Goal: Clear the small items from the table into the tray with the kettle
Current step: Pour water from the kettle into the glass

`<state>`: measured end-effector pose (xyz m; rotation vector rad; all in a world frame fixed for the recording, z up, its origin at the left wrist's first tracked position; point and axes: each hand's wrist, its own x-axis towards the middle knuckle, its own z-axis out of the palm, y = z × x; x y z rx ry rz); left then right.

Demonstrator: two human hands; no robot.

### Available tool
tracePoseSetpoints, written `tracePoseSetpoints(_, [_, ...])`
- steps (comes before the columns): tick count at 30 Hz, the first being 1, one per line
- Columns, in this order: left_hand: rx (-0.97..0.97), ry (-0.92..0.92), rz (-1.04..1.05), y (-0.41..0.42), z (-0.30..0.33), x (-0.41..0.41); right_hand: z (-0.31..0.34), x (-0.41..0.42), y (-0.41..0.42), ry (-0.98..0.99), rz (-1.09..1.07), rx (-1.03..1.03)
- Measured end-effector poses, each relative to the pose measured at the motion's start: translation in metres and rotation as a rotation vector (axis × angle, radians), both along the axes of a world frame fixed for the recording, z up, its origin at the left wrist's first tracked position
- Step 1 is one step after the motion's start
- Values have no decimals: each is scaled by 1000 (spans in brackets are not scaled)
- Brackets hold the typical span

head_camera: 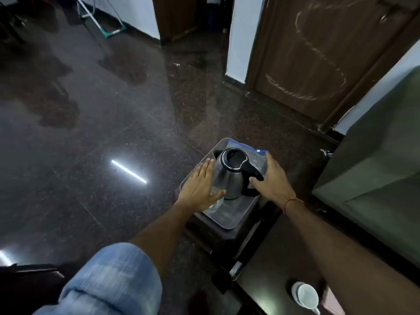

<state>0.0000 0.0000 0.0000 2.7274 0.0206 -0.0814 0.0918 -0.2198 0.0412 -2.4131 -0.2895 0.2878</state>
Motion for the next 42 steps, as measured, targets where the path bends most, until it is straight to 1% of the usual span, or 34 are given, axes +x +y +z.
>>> tracePoseSetpoints(3, [-7,82,54,-4,-31,-1,-31,12,-8,72,-28,26])
tracePoseSetpoints(5, [-14,140,112,-7,-49,-5,-53,18,-14,159,-37,-21])
tracePoseSetpoints(6, [-12,159,131,-10,-57,-6,-60,19,-16,179,-43,-46])
tracePoseSetpoints(8, [-7,190,162,-11,-73,-6,-72,23,-19,184,-67,-23])
tracePoseSetpoints(12, [-40,262,191,-14,-95,-5,-92,31,-18,252,-108,156])
tracePoseSetpoints(17, [-109,240,262,-15,-105,-1,-100,35,-11,362,-159,377])
tracePoseSetpoints(21, [-165,241,282,-14,-107,0,-100,31,-7,383,-177,488])
tracePoseSetpoints(25, [-195,220,283,-14,-106,-3,-97,26,-5,358,-216,536])
tracePoseSetpoints(29, [-233,182,292,-11,-95,-8,-77,25,-9,292,-198,532])
tracePoseSetpoints(34, [-318,86,260,1,-53,-6,-21,29,-29,187,-110,469])
tracePoseSetpoints(36, [-350,54,251,6,-31,-5,13,31,-42,153,-57,402])
tracePoseSetpoints(39, [-404,25,230,7,1,-3,73,34,-58,105,37,234])
tracePoseSetpoints(42, [-411,-18,214,6,32,0,130,32,-67,47,117,75])
